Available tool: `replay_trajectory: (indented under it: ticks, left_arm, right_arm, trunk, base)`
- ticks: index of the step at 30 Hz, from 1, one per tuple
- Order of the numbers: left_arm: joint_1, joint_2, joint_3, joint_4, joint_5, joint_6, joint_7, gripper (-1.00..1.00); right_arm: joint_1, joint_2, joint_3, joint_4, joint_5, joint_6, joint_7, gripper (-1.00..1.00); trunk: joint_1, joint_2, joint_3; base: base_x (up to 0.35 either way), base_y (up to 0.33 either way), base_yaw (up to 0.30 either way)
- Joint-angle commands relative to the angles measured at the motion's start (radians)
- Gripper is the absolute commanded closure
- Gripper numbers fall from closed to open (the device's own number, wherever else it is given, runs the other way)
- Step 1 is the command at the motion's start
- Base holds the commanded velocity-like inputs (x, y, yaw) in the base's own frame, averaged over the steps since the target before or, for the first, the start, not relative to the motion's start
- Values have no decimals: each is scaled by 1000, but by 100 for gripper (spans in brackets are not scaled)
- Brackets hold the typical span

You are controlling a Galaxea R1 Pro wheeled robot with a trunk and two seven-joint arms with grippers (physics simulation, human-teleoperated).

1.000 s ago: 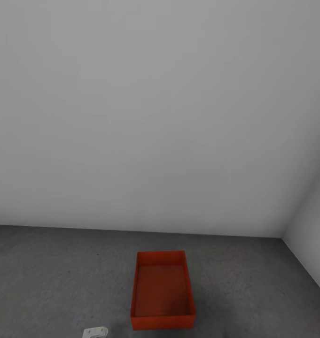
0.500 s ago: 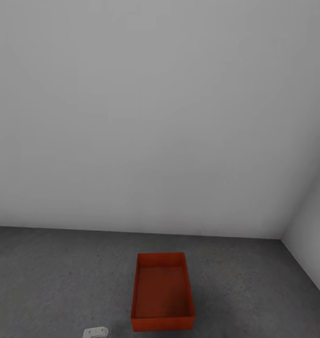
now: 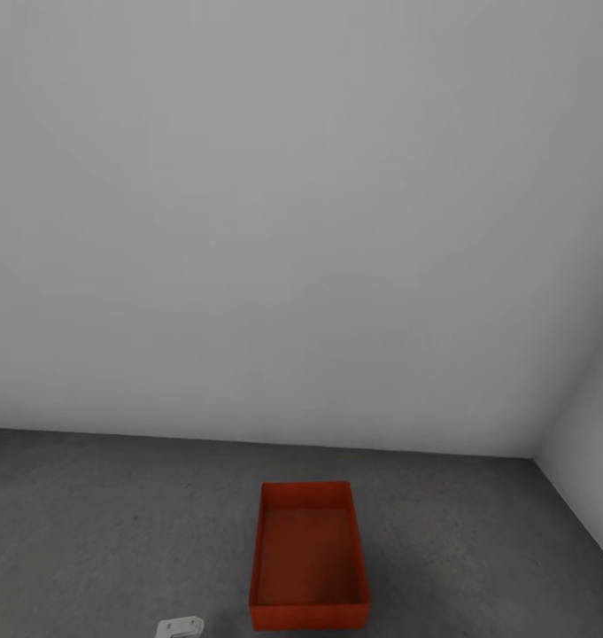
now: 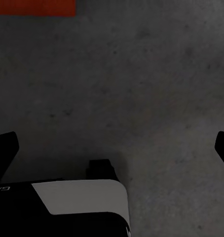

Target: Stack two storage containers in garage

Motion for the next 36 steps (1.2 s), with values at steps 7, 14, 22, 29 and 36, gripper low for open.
replay_trajectory:
  ticks: [7,14,22,29,36]
  left_arm:
    - [-1,0,-1,0,10,-1,3,-100]
    - [19,3,-1,0,7,-5,2,-100]
    - [24,3,-1,0,6,-5,-24,-100]
    - [24,4,-1,0,6,-5,-40,-100]
    - [24,3,-1,0,5,-5,-41,-100]
  right_arm:
    - [-1,3,8,3,-10,-5,-1,-100]
    - [2,6,9,3,-6,-7,12,-100]
    - [19,3,8,3,-4,-6,79,-100]
    - [27,-2,8,3,-5,-6,104,-100]
    - [28,1,8,3,-8,-2,105,-100]
  trunk:
    - [0,-1,9]
    - [0,-1,14]
    - [0,-1,15]
    - [0,-1,16]
    - [0,-1,22]
  base:
    - [0,0,91]
    - [0,0,63]
    - [0,0,8]
    - [0,0,-4]
    - [0,0,-95]
